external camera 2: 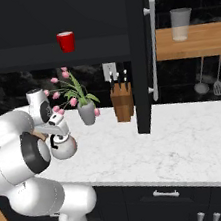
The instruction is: Pick the kettle from the counter and place it on the tray. Then pick the mug from the cabinet and place it on the tray. Then close the cabinet doors.
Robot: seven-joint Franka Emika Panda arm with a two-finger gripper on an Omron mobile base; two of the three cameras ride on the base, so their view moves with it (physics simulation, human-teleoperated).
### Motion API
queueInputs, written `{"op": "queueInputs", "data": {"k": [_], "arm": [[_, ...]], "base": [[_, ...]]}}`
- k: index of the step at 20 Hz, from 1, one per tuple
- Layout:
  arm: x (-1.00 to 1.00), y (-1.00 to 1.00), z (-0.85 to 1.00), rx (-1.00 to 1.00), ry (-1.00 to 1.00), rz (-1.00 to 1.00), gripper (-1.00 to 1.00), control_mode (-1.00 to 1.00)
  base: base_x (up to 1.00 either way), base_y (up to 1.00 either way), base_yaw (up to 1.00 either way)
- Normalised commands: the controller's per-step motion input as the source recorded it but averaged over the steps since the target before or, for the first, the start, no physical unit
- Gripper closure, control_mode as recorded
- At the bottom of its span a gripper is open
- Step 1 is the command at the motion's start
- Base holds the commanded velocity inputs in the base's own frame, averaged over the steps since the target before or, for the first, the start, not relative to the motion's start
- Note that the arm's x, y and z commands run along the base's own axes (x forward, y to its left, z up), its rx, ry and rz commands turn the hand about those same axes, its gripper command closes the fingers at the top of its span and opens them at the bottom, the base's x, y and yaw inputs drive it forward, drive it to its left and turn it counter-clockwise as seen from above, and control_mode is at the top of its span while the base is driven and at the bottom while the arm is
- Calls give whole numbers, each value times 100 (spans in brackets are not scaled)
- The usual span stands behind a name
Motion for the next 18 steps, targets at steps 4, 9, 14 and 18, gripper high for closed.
{"op": "queueInputs", "data": {"k": [4, 9, 14, 18], "arm": [[0, 3, -11, 0, 0, 0, 100, -100], [-1, -1, -14, 0, 0, 0, 100, -100], [-23, -2, 2, 0, -4, 1, 100, -100], [-51, 5, 17, 0, -5, 5, 100, -100]], "base": [[0, 0, 0], [0, 0, 0], [0, 0, 0], [0, 0, 0]]}}
